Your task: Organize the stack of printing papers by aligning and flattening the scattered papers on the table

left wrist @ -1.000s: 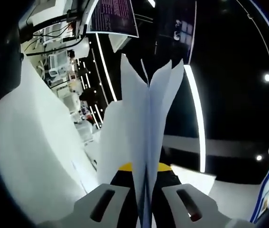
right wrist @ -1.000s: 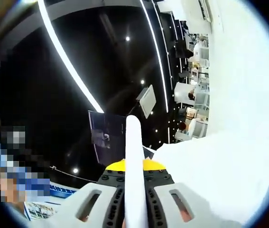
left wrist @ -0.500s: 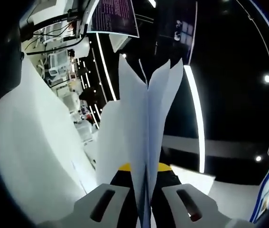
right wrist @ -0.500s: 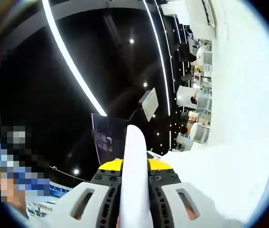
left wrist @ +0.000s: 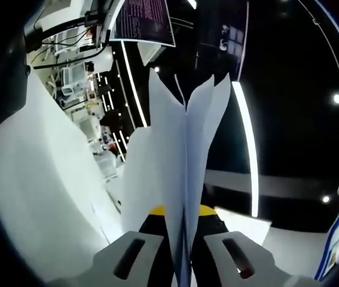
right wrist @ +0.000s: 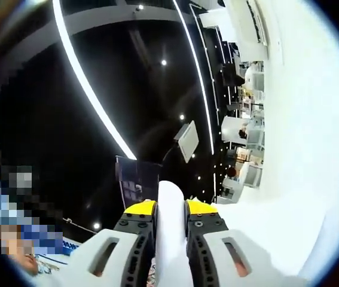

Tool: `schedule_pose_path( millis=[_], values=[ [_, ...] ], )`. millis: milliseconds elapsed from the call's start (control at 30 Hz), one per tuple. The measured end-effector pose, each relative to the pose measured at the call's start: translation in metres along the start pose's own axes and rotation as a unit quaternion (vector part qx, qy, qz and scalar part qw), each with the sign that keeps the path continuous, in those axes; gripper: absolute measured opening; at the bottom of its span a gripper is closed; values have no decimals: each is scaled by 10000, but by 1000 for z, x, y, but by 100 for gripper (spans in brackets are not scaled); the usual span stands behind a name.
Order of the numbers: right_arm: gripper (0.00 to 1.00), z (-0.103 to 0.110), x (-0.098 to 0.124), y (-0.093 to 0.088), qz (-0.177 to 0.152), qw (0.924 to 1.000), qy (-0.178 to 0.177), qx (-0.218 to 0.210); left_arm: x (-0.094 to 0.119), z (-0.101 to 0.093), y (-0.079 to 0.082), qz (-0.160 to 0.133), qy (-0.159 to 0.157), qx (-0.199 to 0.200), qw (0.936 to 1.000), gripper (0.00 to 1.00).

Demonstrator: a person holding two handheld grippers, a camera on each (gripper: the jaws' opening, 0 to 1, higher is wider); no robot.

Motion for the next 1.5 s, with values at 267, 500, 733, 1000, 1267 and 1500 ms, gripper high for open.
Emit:
schedule_pose_path(
  millis=[267, 500, 733, 1000, 1267, 1500],
  values=[
    [13, 6, 7, 11, -146, 9999, 33, 10, 0, 0, 0, -2, 8, 9, 10000, 6],
    [12, 12, 13, 24, -300, 9995, 79, 56, -1, 0, 0, 0, 18, 8, 10000, 6],
    [12, 20, 20, 32, -379, 9991, 121, 152, -1, 0, 0, 3, 25, 1, 10000, 6],
    [12, 26, 29, 40, -514, 9984, 132, 213, 0, 1, 0, 2, 34, -14, 10000, 6],
    [12, 32, 37, 46, -562, 9968, 93, 555, 0, 1, 0, -9, 29, -13, 10000, 6],
    [13, 38, 42, 49, -552, 9951, 34, 815, 0, 0, 0, -19, 25, -5, 10000, 6]
  ],
)
Point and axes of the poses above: the point that each gripper's makers call its tool centre point, and the gripper's own axes: x roughly backward along the fingers, z roughly to its left, y roughly out of its top, the point moved 10 cm from there along x, roughly backward along the fingers, and after that the axes turned 6 degrees about -x, right-handed, at the moved point
